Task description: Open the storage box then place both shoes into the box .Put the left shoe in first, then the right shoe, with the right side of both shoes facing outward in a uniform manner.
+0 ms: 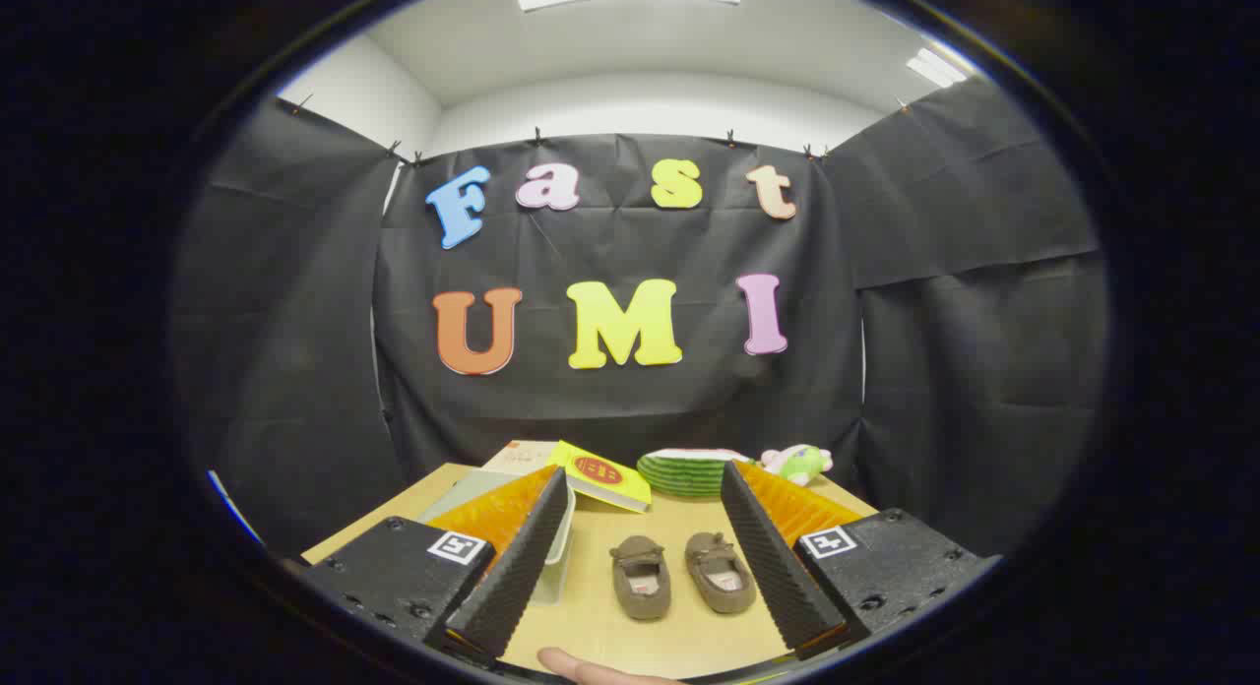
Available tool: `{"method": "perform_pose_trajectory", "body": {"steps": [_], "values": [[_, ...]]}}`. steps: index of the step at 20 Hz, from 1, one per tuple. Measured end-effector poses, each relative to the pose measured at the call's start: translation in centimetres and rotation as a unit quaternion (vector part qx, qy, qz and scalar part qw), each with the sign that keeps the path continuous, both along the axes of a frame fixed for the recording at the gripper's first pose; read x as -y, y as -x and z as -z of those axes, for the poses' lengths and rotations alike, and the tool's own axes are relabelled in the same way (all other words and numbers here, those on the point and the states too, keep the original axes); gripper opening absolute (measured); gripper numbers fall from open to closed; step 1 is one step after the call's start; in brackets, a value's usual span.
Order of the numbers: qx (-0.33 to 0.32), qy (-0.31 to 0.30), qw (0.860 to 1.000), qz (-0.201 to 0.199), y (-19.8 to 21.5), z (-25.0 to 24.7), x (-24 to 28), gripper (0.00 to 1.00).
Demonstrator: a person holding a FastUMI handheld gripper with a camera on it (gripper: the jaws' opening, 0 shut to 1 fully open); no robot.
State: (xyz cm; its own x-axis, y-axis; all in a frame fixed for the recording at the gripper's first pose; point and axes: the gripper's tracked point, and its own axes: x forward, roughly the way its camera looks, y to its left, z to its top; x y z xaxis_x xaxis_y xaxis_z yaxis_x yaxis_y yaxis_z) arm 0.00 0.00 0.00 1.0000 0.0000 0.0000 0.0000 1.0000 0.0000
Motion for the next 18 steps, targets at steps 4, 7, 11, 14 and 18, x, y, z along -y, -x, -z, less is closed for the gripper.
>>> {"method": "perform_pose_trajectory", "body": {"steps": [4,7,11,14,18], "values": [[-0.003,-0.001,1.0,0.002,-0.1,0.3,0.3,1.0],[-0.004,-0.001,1.0,0.004,-0.3,0.4,0.6,1.0],[-0.009,0.001,1.0,0.01,-1.1,1.0,1.1,1.0],[-0.02,-0.006,1.0,0.009,-2.2,1.9,1.3,1.0],[-0.066,-0.013,0.998,-0.014,-4.9,4.6,0.4,1.0]]}}
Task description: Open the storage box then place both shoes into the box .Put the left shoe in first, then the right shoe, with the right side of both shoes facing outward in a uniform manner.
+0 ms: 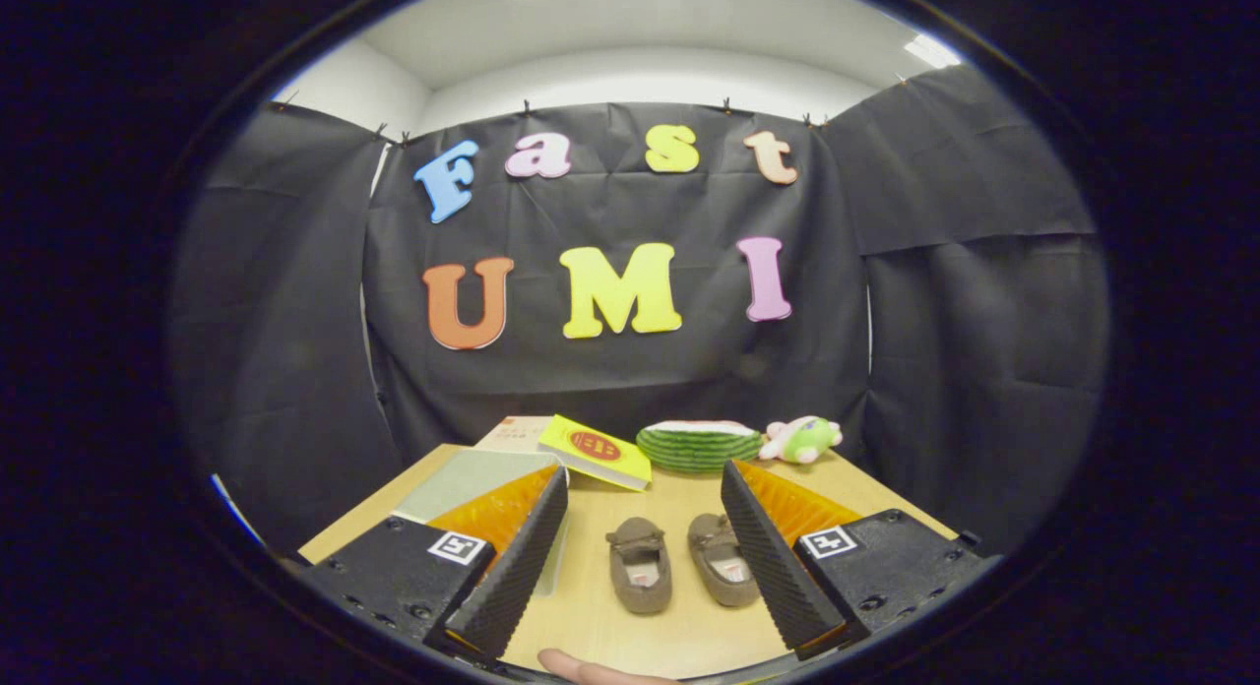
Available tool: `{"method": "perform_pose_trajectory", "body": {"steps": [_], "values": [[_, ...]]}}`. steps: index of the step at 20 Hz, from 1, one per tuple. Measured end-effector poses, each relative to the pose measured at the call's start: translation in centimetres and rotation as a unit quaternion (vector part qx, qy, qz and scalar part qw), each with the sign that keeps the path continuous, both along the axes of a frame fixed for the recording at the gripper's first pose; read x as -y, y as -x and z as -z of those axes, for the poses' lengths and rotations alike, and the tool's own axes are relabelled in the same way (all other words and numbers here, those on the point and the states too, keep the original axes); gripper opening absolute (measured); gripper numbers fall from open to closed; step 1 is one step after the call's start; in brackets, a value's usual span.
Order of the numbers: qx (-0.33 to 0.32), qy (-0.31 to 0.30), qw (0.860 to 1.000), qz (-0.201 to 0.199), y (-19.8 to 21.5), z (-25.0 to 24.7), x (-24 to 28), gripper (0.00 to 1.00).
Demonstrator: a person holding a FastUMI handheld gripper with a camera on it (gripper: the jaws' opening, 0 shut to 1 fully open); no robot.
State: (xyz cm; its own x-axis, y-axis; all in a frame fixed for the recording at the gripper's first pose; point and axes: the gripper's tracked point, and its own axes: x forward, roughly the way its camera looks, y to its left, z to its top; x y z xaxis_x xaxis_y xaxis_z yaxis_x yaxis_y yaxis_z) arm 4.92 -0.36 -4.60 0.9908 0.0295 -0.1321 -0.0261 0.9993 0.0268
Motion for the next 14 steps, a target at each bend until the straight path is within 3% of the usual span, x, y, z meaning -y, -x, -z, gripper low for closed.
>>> {"method": "perform_pose_trajectory", "body": {"steps": [4,8,11,14], "values": [[-0.083,-0.029,0.995,-0.036,-3.9,3.9,-1.3,1.0],[-0.183,-0.057,0.979,-0.073,-8.3,7.9,-2.2,1.0],[-0.262,-0.121,0.953,-0.093,-11.7,11.3,-2.6,1.0],[-0.321,-0.203,0.914,-0.145,-15.6,14.2,-4.2,1.0]]}}
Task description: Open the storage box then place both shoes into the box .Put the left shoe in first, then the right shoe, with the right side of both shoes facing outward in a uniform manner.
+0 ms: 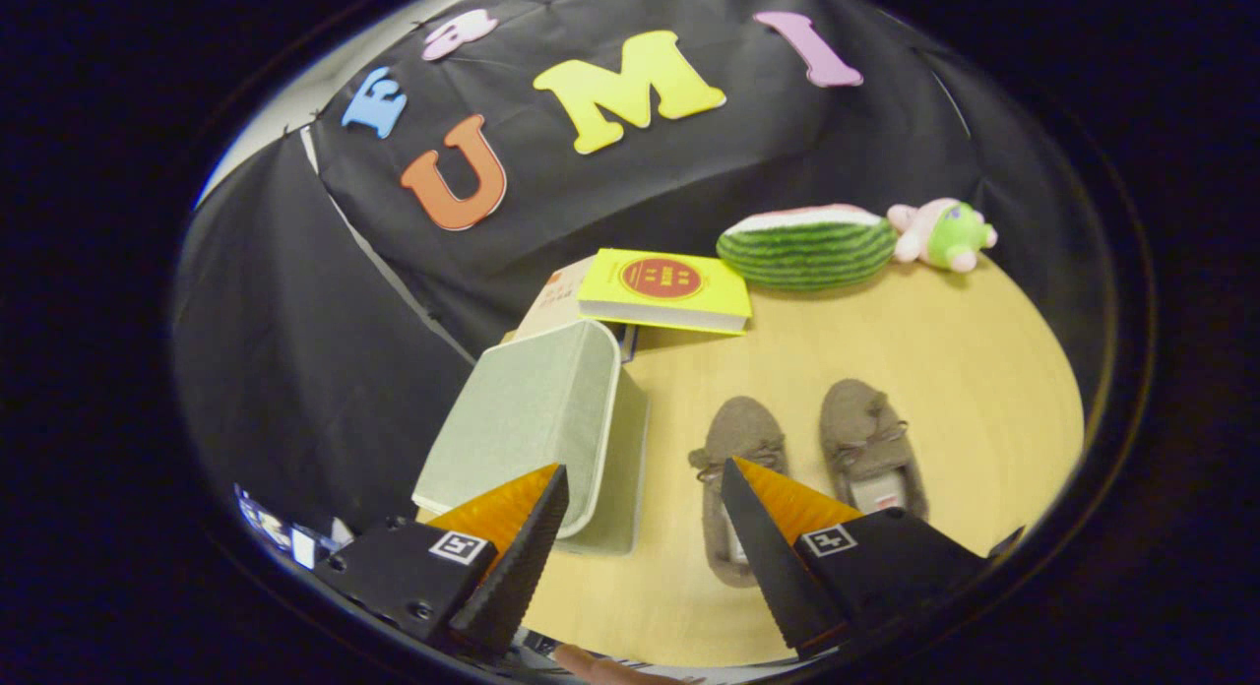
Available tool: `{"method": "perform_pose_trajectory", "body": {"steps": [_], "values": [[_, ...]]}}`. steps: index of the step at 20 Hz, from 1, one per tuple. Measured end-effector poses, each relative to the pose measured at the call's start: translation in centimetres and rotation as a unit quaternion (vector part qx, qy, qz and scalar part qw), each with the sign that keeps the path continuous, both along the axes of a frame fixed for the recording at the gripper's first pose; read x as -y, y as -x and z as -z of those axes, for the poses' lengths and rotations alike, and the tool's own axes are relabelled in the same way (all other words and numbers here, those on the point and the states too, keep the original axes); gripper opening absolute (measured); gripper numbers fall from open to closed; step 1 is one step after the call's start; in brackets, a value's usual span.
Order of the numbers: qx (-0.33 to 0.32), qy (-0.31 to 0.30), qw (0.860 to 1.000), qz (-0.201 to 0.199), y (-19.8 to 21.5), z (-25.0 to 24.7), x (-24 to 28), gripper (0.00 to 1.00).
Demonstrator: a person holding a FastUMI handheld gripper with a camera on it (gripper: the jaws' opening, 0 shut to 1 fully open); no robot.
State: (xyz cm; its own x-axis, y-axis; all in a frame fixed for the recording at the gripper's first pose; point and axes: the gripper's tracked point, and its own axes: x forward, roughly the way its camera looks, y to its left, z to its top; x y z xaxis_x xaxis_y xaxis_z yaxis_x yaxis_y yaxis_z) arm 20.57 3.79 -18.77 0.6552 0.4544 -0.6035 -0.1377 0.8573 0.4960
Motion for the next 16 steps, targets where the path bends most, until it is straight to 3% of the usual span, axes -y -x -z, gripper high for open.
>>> {"method": "perform_pose_trajectory", "body": {"steps": [3,6,7,10,14,16], "values": [[-0.066,-0.12,0.989,-0.051,-2.5,1.4,-2.6,0.99],[-0.157,-0.233,0.953,-0.108,-3.1,1.7,-5.2,0.98],[-0.16,-0.242,0.949,-0.123,-3.9,2.0,-5.7,0.98],[-0.133,-0.221,0.955,-0.146,-6.7,2.7,-6.2,0.98],[-0.138,-0.243,0.944,-0.176,-8.1,3.1,-7.5,0.98],[-0.152,-0.258,0.932,-0.205,-7.5,3.3,-8.4,0.98]]}}
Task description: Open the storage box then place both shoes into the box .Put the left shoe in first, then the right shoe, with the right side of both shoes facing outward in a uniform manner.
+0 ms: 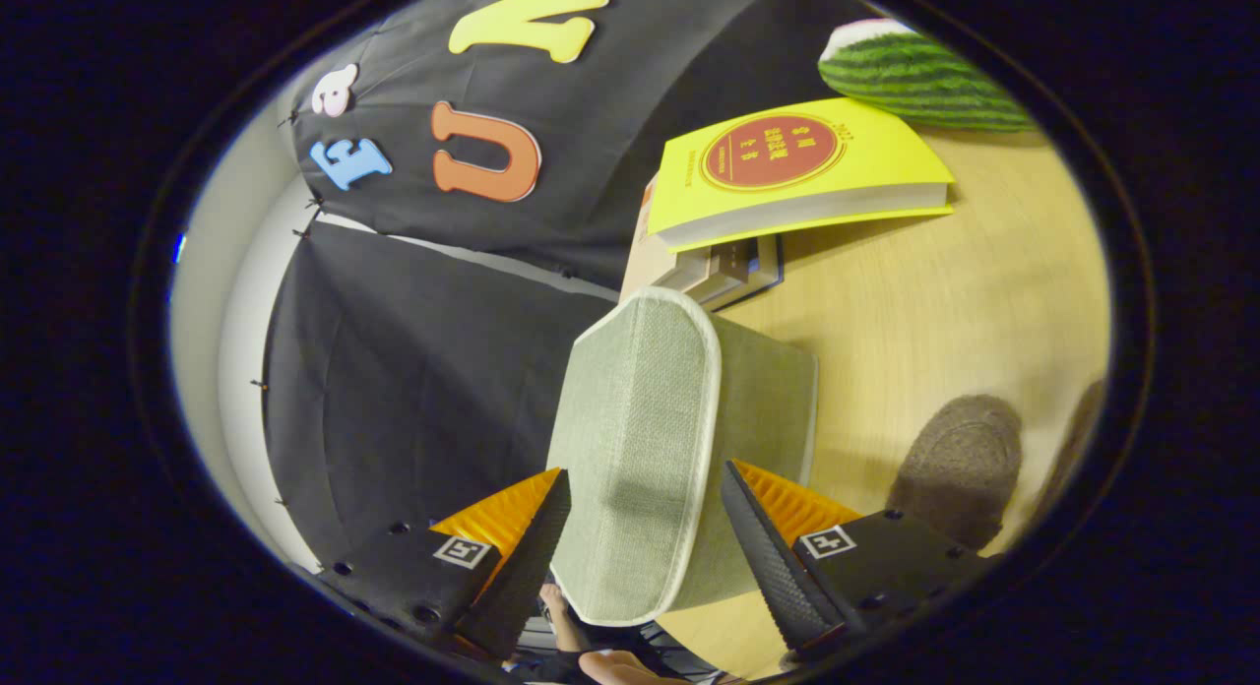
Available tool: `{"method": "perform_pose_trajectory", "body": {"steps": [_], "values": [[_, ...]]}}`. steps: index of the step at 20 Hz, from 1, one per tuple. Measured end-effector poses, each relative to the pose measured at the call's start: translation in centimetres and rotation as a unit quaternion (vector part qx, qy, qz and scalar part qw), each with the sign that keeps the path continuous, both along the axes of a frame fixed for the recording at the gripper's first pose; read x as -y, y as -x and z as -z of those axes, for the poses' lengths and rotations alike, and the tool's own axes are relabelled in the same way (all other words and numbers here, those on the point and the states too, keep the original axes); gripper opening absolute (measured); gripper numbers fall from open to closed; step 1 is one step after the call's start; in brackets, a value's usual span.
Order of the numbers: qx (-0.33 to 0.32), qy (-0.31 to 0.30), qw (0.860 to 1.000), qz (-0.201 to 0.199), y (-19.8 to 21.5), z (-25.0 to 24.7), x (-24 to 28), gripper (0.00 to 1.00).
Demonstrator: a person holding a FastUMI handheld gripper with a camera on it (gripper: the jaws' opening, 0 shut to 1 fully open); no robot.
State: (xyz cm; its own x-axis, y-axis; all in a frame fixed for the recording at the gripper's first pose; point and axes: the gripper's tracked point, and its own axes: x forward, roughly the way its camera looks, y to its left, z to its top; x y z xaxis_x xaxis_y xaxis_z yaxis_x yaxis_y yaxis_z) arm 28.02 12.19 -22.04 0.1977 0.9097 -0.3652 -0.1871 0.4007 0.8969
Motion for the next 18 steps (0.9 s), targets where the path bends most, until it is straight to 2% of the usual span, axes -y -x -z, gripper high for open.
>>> {"method": "perform_pose_trajectory", "body": {"steps": [1,4,6,7,12,14,15,18], "values": [[-0.003,-0.001,1.0,-0.009,0.0,0.3,-0.4,0.98],[-0.022,0.003,1.0,-0.003,-0.9,1.8,-0.9,0.97],[-0.034,-0.008,0.999,-0.002,-0.8,1.9,-1.1,0.88],[-0.034,-0.012,0.999,0.001,-0.9,1.8,-1.0,0.78],[-0.028,0.009,0.999,0.016,-1.0,1.7,0.0,0.65],[-0.012,0.03,0.999,0.018,-1.0,1.4,0.5,0.57],[-0.007,0.039,0.999,0.022,-1.2,1.4,0.7,0.45],[-0.005,0.061,0.998,0.023,-0.6,0.9,1.0,0.36]]}}
